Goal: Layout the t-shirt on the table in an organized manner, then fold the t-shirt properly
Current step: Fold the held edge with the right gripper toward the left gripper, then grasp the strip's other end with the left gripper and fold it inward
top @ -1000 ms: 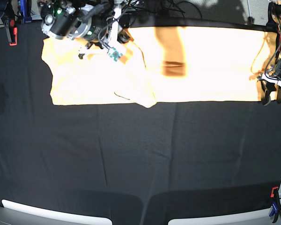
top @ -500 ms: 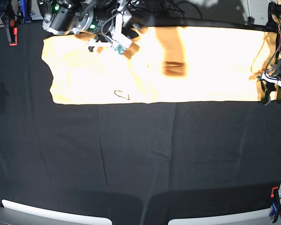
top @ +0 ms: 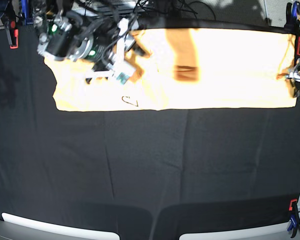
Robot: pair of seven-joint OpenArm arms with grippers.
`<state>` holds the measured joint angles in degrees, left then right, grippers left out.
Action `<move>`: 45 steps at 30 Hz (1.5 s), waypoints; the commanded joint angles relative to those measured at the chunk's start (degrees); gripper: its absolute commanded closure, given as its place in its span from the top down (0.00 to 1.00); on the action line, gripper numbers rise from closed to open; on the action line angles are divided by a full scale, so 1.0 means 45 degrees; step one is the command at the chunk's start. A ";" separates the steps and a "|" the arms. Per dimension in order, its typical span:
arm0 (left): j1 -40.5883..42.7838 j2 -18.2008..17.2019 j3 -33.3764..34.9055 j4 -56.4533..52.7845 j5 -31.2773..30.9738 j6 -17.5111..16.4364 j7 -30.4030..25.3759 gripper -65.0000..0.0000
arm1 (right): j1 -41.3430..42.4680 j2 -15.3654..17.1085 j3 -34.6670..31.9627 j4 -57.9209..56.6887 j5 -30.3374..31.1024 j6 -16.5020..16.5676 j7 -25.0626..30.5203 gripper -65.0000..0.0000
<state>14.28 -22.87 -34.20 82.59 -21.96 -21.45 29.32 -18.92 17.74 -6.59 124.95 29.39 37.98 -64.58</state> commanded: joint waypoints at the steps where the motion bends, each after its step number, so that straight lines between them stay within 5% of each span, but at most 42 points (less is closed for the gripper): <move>1: -0.0024 -0.0282 -0.0214 0.0238 -0.0136 -0.0044 -0.0015 0.52 | 0.0185 0.0044 0.0262 0.0243 0.0165 0.0131 0.0160 0.37; 5: 0.0151 -0.0282 -0.0301 0.0228 -0.0704 -0.0787 0.0486 0.52 | 0.0573 0.0044 0.1209 0.0243 0.0199 0.0131 0.0359 0.37; 13: 0.0214 -0.0282 -0.0296 -0.1277 -0.1608 -0.0845 0.0913 0.52 | 0.0855 0.0049 0.2764 0.0243 0.1010 0.0131 0.0340 0.37; 18: 0.0214 -0.0277 -0.0296 -0.2195 -0.3541 -0.2521 0.1481 0.51 | 0.0860 0.0053 0.3308 0.0243 0.1919 0.0131 0.0345 0.37; 24: 0.0214 -0.0282 -0.0296 -0.2191 -0.4614 -0.3682 0.2783 0.17 | 0.0860 0.0049 0.3381 0.0243 0.1943 0.0131 0.0350 0.37; 26: 0.0209 -0.0287 -0.0301 -0.2191 -0.4609 -0.3672 0.2705 0.00 | 0.0860 0.0049 0.3381 0.0243 0.1943 0.0131 0.0350 0.37; 34: -0.0199 -0.0452 -0.0301 -0.1987 -0.3468 -0.3609 0.1768 0.00 | 0.0889 0.0049 0.3381 0.0238 0.1214 0.0136 0.1195 0.37; 38: -0.0967 -0.0656 -0.0301 -0.1569 -0.1379 -0.2021 0.1778 0.00 | 0.1001 0.0053 0.3381 0.0233 0.0918 0.0131 0.1234 0.37; 45: -0.1137 -0.0563 -0.0296 0.0525 -0.0233 -0.1647 0.3861 0.00 | 0.0996 0.0049 0.3381 0.0233 0.0840 0.0131 0.1190 0.37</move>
<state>9.52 -24.27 -35.05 83.85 -22.72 -28.93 48.05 -14.96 17.58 8.38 124.95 32.75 38.00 -60.51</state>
